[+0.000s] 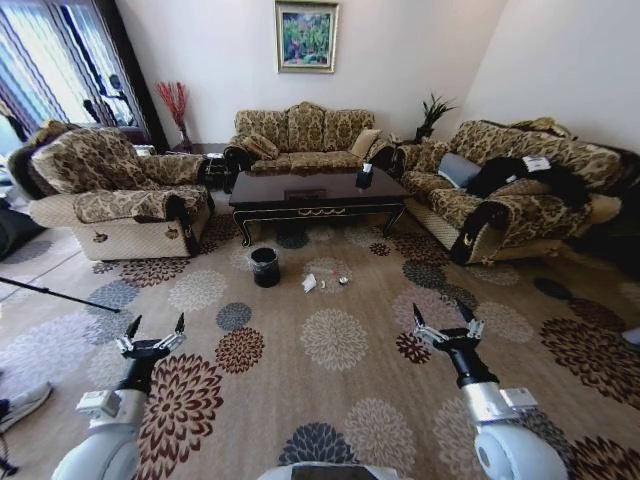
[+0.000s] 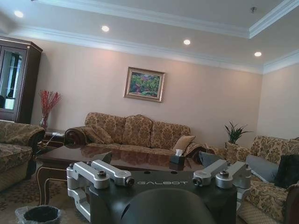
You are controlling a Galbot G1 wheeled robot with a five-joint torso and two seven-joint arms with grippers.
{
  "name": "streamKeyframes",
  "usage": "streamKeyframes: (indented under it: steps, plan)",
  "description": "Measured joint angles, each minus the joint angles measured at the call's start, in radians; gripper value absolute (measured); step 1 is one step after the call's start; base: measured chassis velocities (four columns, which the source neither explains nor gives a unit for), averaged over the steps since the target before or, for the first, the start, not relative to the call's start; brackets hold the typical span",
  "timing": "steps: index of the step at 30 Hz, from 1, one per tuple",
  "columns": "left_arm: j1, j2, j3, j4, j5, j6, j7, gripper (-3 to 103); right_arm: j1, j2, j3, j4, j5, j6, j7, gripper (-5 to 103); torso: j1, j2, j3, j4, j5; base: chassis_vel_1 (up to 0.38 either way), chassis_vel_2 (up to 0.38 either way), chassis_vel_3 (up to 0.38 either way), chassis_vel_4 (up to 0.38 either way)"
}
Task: Move to the front of the table and pick up the trash from the floor, then place it into the trash bin.
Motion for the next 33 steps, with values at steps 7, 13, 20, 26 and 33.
streamKeyframes:
  steps: [7, 13, 20, 26, 33]
  plan:
    - [0.0, -0.001, 0.003, -0.002, -0.002, -0.001, 0.0, 100, -0.002, 0.0, 0.005, 0.007, 0.004, -0.003, 0.001, 100, 0.0, 0.0, 0.0, 0.0, 0.0, 0.0, 0.0, 0.0, 0.0]
    - [-0.002, -0.001, 0.007, 0.0, -0.006, -0.001, 0.0, 100, -0.005, 0.001, 0.009, 0.009, 0.006, -0.003, 0.002, 100, 0.0, 0.0, 0.0, 0.0, 0.0, 0.0, 0.0, 0.0, 0.0]
    - [-0.013, 0.002, 0.013, 0.004, -0.011, 0.0, 0.0, 100, -0.006, 0.001, 0.011, 0.013, 0.007, -0.006, 0.004, 100, 0.0, 0.0, 0.0, 0.0, 0.0, 0.0, 0.0, 0.0, 0.0]
    - [-0.022, 0.005, 0.025, 0.013, -0.014, 0.006, 0.0, 100, -0.006, 0.003, 0.014, 0.013, 0.011, -0.009, 0.005, 100, 0.0, 0.0, 0.0, -0.0001, -0.0001, 0.0, 0.0, 0.0, 0.0]
    - [-0.026, 0.009, 0.027, 0.016, -0.021, 0.024, 0.0, 100, -0.006, 0.007, 0.015, 0.017, 0.016, -0.013, 0.007, 100, -0.002, -0.004, -0.002, 0.0, 0.0, 0.0, 0.0, 0.0, 0.0]
